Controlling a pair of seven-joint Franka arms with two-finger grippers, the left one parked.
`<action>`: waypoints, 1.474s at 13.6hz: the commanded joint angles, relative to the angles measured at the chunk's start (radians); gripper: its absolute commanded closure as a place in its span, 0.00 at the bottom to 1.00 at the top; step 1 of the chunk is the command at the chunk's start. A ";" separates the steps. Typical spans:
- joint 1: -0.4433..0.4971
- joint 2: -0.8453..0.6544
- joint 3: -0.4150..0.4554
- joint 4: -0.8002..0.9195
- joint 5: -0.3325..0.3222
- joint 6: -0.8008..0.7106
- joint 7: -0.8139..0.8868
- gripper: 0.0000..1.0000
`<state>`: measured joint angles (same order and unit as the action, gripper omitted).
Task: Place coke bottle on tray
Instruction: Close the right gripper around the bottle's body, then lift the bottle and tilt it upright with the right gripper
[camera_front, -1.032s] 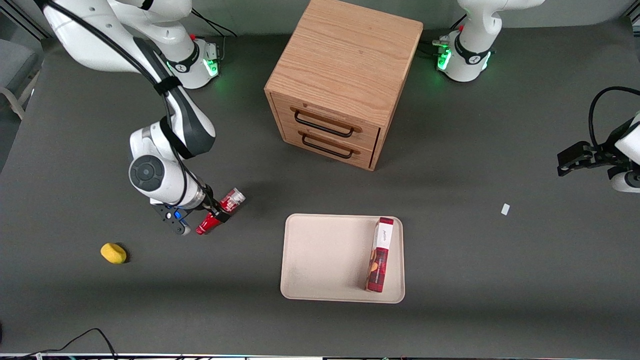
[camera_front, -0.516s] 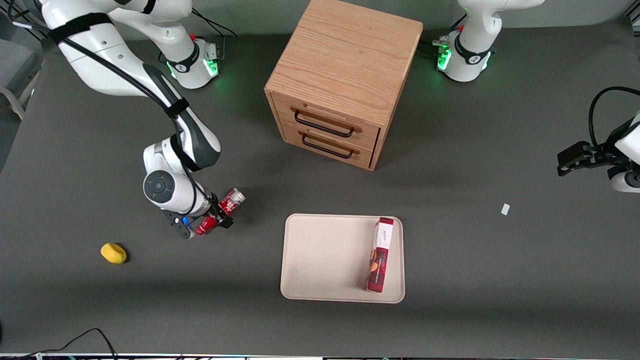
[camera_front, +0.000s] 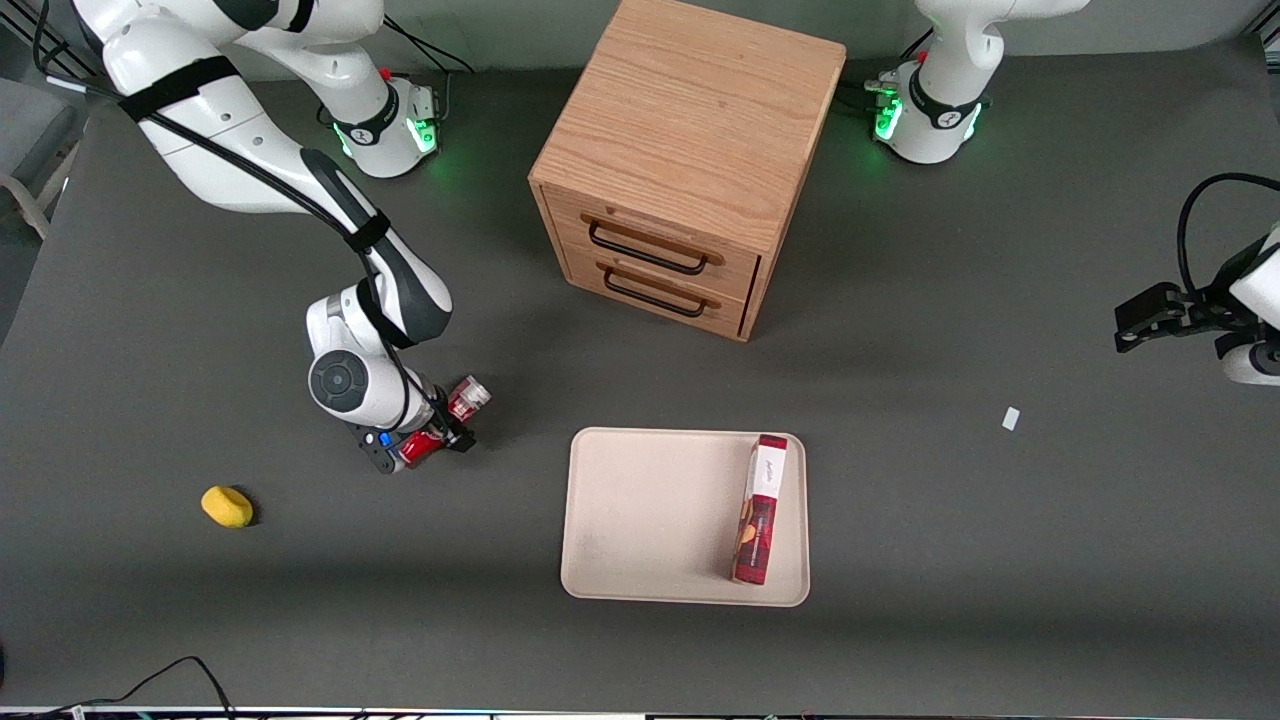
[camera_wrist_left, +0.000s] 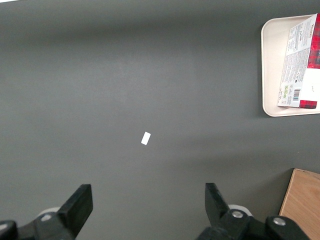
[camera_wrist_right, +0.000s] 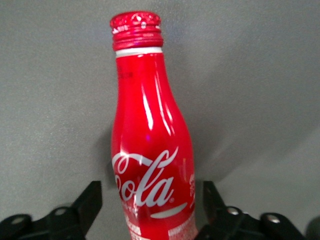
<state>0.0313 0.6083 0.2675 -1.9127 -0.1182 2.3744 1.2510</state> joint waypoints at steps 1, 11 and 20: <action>-0.004 -0.002 0.002 -0.005 -0.024 0.014 0.031 0.72; 0.012 -0.002 0.019 0.407 -0.031 -0.323 -0.097 1.00; 0.146 0.223 0.059 0.976 -0.024 -0.452 -0.628 1.00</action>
<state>0.1036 0.6735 0.3121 -1.1462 -0.1353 1.9505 0.6775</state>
